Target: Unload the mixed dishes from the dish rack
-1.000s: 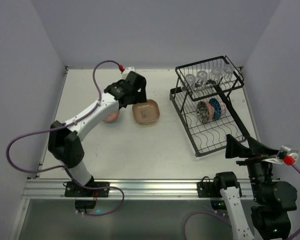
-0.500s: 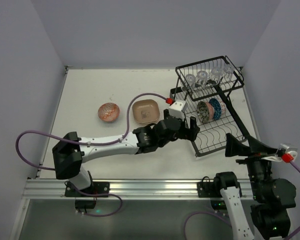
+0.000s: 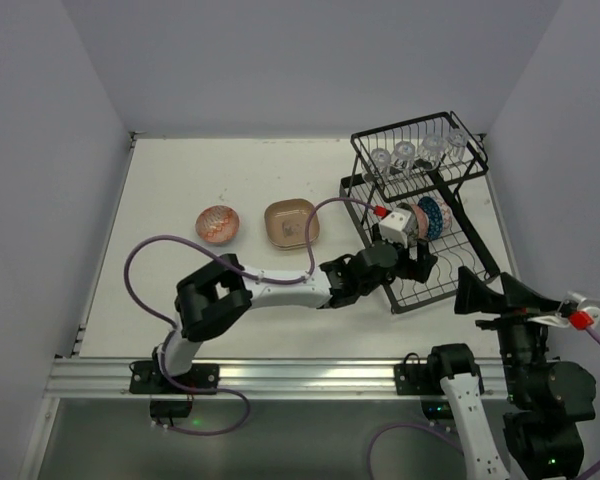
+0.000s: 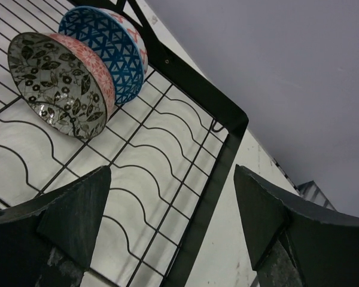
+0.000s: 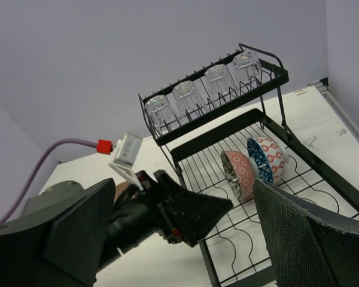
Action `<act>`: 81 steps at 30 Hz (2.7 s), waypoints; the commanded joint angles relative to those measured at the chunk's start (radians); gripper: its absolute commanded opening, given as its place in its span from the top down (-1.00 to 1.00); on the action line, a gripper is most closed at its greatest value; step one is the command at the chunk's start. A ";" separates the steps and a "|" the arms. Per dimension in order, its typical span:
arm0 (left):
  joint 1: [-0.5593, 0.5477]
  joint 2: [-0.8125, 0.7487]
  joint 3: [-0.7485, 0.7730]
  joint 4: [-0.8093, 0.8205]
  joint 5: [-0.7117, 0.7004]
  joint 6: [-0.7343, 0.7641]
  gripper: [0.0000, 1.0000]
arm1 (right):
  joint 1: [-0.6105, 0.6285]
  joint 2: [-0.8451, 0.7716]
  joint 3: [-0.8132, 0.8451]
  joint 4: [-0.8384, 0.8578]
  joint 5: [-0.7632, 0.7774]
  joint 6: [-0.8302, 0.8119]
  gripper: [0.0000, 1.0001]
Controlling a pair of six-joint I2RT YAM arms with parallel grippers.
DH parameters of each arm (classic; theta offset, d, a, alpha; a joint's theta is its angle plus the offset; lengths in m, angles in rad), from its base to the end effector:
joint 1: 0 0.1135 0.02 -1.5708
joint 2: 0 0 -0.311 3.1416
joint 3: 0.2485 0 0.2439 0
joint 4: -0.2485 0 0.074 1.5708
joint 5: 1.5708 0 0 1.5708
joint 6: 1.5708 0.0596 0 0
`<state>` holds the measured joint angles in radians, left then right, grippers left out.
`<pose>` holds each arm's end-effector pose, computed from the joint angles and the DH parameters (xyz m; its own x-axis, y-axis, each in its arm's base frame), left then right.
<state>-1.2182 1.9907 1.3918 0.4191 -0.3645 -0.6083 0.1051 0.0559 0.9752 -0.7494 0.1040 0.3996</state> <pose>0.1938 -0.4652 0.2906 -0.4825 -0.2348 -0.8438 0.5849 0.6308 -0.5099 -0.0625 -0.0128 0.3778 0.1539 0.4053 -0.9011 -0.0678 0.9142 0.3996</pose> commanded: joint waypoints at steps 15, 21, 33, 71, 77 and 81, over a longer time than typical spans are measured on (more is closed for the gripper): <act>0.092 0.382 0.427 -0.005 -0.053 0.171 -0.46 | 0.002 -0.005 0.080 -0.021 -0.090 0.005 -0.98; 0.108 0.442 0.487 0.004 -0.067 0.252 -0.40 | 0.002 -0.011 0.083 -0.019 -0.099 -0.001 -0.98; 0.137 0.508 0.535 0.058 0.024 0.245 0.13 | 0.002 -0.021 0.074 -0.011 -0.159 -0.007 -0.98; 0.171 0.444 0.250 0.555 0.226 0.035 1.00 | 0.002 -0.034 0.060 -0.001 -0.164 -0.021 -0.98; 0.175 0.431 0.219 0.667 0.263 0.004 1.00 | 0.004 -0.036 0.060 0.001 -0.164 -0.024 -0.98; 0.178 0.430 0.210 0.722 0.282 -0.028 1.00 | 0.002 -0.036 0.057 0.001 -0.165 -0.024 -0.98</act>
<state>-1.0355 2.4947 1.6054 0.9894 -0.1249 -0.5888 0.1051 0.0292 1.0317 -0.7586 -0.0448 0.3985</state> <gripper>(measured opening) 0.102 0.990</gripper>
